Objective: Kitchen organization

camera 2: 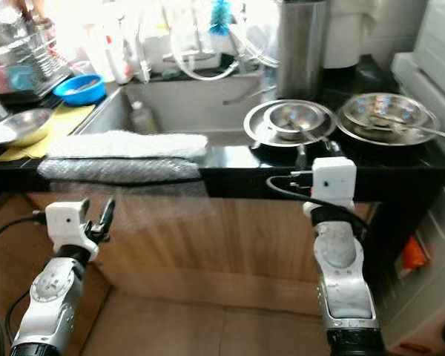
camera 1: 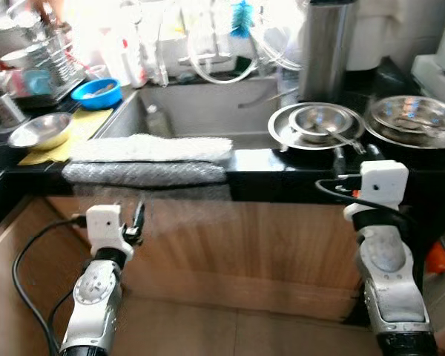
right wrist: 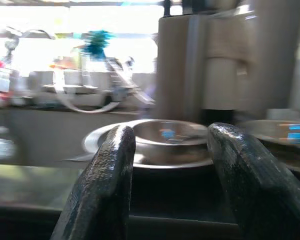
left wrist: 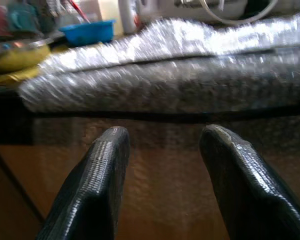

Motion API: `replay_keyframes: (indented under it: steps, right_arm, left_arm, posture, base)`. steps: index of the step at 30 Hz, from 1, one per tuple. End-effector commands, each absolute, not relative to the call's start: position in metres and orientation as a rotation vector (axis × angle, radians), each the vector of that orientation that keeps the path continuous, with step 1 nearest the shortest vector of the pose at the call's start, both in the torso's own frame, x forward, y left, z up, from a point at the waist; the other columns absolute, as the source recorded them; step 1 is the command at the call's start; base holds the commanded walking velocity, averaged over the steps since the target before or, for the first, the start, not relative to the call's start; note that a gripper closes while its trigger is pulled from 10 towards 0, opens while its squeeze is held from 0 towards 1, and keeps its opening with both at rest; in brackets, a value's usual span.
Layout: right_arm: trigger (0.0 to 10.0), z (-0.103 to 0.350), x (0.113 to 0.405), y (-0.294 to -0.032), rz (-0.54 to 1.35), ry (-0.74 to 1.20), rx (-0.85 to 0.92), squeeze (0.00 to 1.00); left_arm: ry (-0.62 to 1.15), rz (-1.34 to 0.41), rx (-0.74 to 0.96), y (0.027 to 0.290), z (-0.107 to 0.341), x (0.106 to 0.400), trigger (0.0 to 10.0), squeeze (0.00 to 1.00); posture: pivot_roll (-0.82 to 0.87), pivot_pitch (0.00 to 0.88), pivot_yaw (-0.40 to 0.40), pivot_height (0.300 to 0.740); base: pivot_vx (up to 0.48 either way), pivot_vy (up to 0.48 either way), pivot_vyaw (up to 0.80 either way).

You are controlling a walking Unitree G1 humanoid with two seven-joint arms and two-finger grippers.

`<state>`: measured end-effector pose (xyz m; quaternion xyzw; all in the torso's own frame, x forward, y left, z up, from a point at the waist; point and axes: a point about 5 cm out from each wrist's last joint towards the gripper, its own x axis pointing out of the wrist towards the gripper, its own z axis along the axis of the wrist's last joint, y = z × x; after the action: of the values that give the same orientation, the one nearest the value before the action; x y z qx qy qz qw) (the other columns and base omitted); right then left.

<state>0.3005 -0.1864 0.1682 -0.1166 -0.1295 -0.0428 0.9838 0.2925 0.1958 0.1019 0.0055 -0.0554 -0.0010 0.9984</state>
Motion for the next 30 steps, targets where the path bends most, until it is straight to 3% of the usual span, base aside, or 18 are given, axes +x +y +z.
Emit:
replay_keyframes:
  steps: [1,9,17,21,24,27,30]
  right_arm:
    - [10.0,0.169,0.301,-0.182,-0.071,-0.272,-0.234,0.0]
    - [10.0,0.16,0.299,-0.18,-0.073,-0.265,-0.23,0.0]
    - [10.0,0.158,0.297,-0.186,-0.055,-0.243,-0.231,0.0]
    - [10.0,0.151,0.292,-0.192,-0.053,-0.216,-0.241,0.0]
    - [10.0,0.148,0.29,-0.195,-0.053,-0.203,-0.245,0.0]
    - [10.0,0.144,0.29,-0.201,-0.042,-0.183,-0.255,0.0]
    - [10.0,0.144,0.291,-0.202,-0.037,-0.183,-0.257,0.0]
  left_arm:
    - [-0.162,-0.001,0.028,0.198,0.115,0.298,10.0,0.0]
    - [-0.144,0.002,0.027,0.211,0.11,0.303,10.0,0.0]
    - [-0.142,0.018,-0.015,0.2,0.108,0.311,10.0,0.0]
    - [-0.134,-0.059,0.07,0.198,0.104,0.303,10.0,0.0]
    - [-0.118,-0.032,0.081,0.21,0.099,0.295,10.0,0.0]
    - [-0.105,0.045,0.141,0.243,0.098,0.276,10.0,0.0]
    - [-0.09,0.045,0.167,0.249,0.095,0.268,10.0,0.0]
  posture:
    - [-0.06,0.0,0.133,0.74]
    - [-0.11,0.0,0.164,0.74]
    - [-0.14,0.0,0.124,0.74]
    - [-0.14,0.0,0.113,0.74]
    - [-0.12,0.0,0.1,0.74]
    - [-0.09,0.0,0.08,0.74]
    - [-0.09,0.0,0.077,0.74]
  base:
    - [0.0,0.0,0.0]
    - [0.0,0.0,0.0]
    - [0.0,0.0,0.0]
    - [0.0,0.0,0.0]
    - [0.0,0.0,0.0]
    - [0.0,0.0,0.0]
    - [0.0,0.0,0.0]
